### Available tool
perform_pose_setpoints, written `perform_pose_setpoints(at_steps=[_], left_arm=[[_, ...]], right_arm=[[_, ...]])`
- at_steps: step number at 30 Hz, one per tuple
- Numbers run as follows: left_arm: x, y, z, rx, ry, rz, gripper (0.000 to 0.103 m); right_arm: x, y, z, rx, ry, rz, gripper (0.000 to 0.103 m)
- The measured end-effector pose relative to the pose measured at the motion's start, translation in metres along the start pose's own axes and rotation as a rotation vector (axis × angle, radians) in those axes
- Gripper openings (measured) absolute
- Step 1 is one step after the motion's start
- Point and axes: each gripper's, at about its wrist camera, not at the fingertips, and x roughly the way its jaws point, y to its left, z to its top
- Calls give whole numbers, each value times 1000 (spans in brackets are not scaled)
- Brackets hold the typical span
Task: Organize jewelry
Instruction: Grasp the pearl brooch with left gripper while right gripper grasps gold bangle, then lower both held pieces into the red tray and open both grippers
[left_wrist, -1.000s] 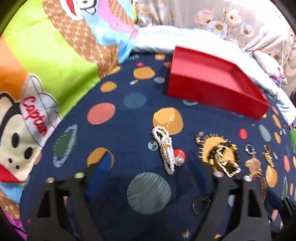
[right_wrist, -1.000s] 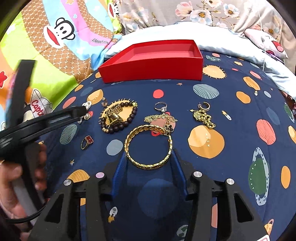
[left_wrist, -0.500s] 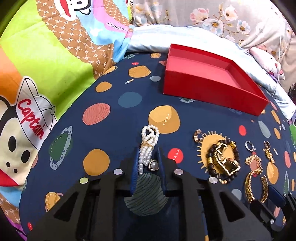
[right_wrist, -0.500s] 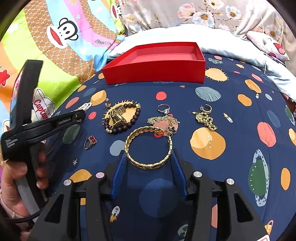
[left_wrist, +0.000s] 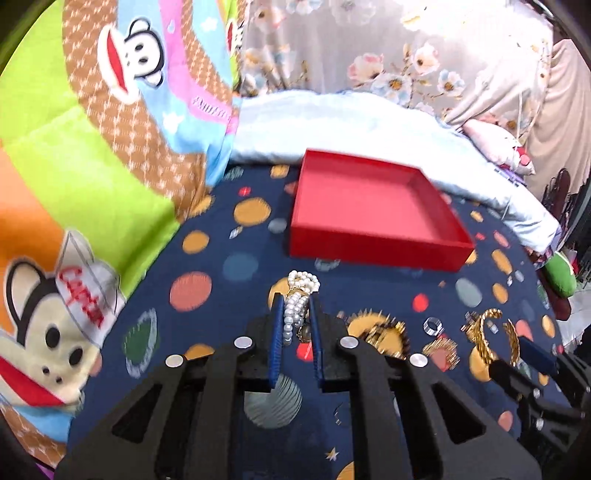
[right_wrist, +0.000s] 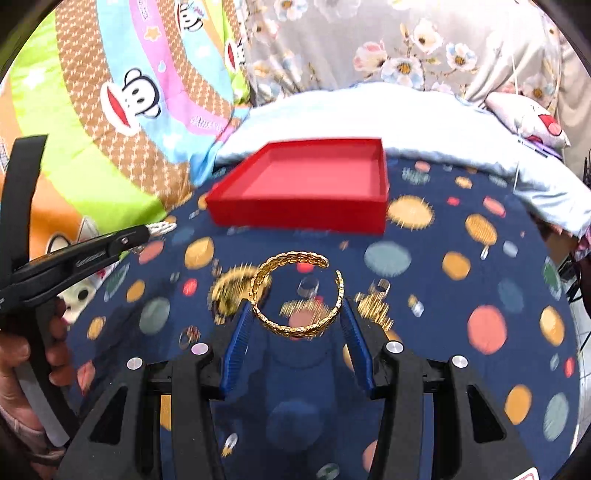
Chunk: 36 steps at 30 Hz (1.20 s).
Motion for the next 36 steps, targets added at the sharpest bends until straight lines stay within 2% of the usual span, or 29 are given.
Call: perform_pose_setpoints(at_steps=[7,12,20,24,30,36], left_arm=[[11,-10,41,15,-36,-42,13],[44,-23,79,32,-32,-63,13],[125,-42,129,55,14,-65,13],[161,-48,142,64,52,-68,13],[203,-51,149,77,96,-42,13],[227,-48,148,72,129,-26,14]], right_arm=[[15,-27,49,20,-45,2,48],[52,-49,93,37,-48,2,48],[124,-71,154,50,1,4,48],[158,-76,171,43,39,3,48],[200,-76,178,21,104,-7,48],[217,-70,179,-18,121,-44,48]])
